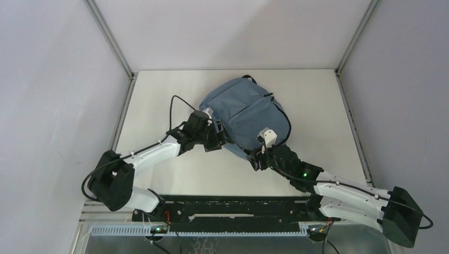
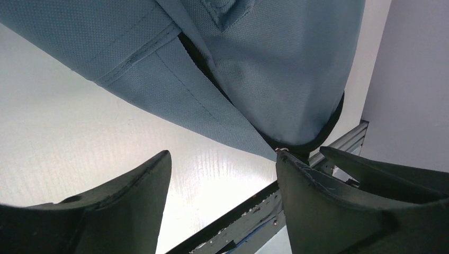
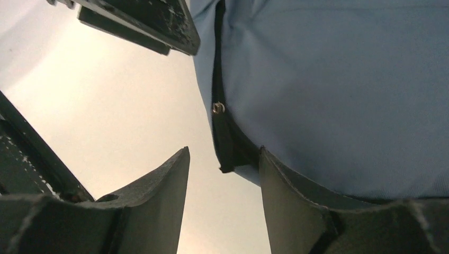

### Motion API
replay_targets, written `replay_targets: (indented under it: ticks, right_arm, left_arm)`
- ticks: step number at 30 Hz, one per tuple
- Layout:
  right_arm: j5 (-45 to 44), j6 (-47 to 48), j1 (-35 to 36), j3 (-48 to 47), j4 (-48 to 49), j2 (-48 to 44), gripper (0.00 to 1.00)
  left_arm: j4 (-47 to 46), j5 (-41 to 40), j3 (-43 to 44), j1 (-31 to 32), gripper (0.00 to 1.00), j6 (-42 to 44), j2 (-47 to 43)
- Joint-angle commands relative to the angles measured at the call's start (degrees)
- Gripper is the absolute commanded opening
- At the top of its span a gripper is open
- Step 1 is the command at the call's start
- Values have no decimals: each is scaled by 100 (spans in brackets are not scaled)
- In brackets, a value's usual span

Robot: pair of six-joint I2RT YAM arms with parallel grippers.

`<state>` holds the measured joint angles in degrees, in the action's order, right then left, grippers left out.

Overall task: Pack the student bag
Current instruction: Zip the student bag at the center of the board.

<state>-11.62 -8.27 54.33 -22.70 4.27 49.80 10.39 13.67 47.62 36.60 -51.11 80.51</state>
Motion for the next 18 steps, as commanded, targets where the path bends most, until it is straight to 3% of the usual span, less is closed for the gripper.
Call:
replay_targets:
  ticks: [1,11,18]
  right_arm:
    - [535,-126,-280,-301,-227,110,58]
    - [540,9,-458,-357,93,299,37]
    - [793,48,-454,-546,15,402,12]
  left_arm:
    - [-257,149,62,-35,76,-57,42]
    - [-284,224,119,-34,76,-57,191]
    - [-284,254,146,-30,76,-48,255]
